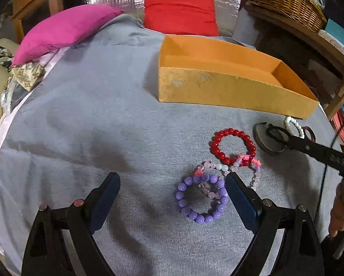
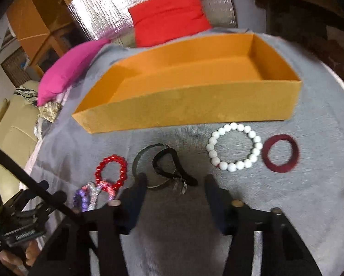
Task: Organize jewelry
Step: 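Grasp the pink-and-white beaded bracelet with the left gripper while the right gripper grasps the black hair clip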
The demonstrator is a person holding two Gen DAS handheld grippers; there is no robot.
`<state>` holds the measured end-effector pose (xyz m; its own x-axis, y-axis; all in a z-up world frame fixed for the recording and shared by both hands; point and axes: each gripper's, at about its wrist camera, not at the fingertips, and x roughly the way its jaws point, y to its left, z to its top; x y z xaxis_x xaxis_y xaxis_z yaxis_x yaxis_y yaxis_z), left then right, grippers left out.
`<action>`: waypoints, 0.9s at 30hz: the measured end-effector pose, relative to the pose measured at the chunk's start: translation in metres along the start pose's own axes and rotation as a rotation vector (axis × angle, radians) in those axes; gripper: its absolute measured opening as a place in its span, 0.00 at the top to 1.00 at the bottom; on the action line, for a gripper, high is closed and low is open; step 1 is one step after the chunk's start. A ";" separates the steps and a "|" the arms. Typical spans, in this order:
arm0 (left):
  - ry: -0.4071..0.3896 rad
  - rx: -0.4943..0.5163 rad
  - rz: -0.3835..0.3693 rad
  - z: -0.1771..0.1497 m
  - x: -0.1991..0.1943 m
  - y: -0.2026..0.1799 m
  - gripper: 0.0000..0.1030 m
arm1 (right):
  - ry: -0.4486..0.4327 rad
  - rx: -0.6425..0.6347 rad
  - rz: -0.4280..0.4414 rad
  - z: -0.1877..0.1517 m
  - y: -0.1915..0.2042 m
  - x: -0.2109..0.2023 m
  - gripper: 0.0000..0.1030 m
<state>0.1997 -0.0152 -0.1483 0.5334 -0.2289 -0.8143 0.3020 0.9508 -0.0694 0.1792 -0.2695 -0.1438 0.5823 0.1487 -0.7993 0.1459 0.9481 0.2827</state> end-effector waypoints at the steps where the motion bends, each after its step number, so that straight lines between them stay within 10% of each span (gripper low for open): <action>1: 0.004 0.006 -0.002 -0.001 0.002 -0.001 0.10 | 0.009 0.014 0.003 0.001 -0.002 0.005 0.66; 6: 0.043 0.056 -0.004 -0.002 0.016 0.005 0.12 | 0.007 0.014 0.001 0.004 -0.004 0.013 0.91; 16: 0.043 0.154 -0.123 0.003 0.024 -0.030 0.19 | -0.038 0.013 0.023 0.004 -0.014 -0.007 0.92; 27: 0.092 0.183 -0.239 0.013 0.050 -0.048 0.70 | -0.035 0.092 0.105 0.009 -0.033 -0.014 0.81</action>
<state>0.2222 -0.0751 -0.1779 0.3591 -0.4132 -0.8368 0.5516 0.8173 -0.1668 0.1730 -0.3050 -0.1369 0.6254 0.2343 -0.7443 0.1544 0.8979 0.4123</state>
